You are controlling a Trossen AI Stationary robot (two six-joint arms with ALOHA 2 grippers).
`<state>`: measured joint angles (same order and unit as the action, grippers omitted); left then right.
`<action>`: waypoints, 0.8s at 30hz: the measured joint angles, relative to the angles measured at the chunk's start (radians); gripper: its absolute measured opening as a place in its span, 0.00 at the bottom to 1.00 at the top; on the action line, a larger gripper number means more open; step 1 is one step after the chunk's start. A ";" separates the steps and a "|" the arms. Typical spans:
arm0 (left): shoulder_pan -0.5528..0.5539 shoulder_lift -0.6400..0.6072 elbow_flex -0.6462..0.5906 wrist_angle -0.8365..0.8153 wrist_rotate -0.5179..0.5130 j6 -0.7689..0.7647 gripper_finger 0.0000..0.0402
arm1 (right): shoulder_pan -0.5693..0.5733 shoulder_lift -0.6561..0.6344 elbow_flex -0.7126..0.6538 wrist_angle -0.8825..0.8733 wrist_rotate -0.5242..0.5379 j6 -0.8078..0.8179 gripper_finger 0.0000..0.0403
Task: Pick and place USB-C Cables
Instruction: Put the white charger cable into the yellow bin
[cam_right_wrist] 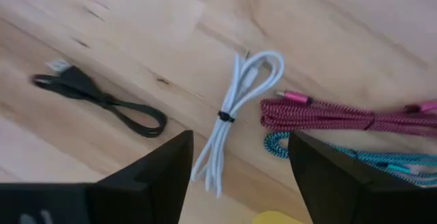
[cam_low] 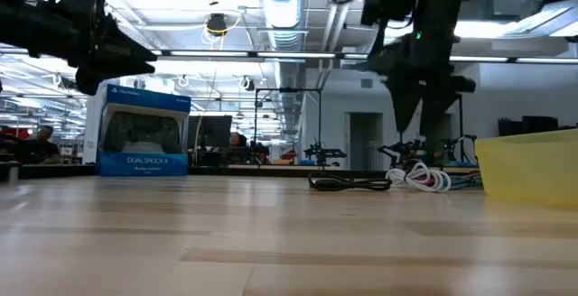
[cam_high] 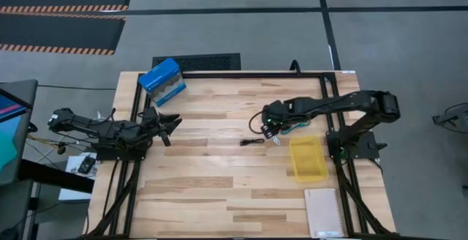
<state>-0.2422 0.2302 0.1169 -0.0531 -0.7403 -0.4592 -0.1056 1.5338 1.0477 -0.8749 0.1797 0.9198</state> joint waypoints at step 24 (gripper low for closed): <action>0.000 -0.001 -0.001 -0.078 0.000 -0.043 0.28 | -0.001 0.217 -0.003 0.088 -0.050 0.059 0.66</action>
<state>-0.2421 0.2295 0.1162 -0.1314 -0.7407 -0.5025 -0.1062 1.7510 1.0447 -0.7872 0.1300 0.9787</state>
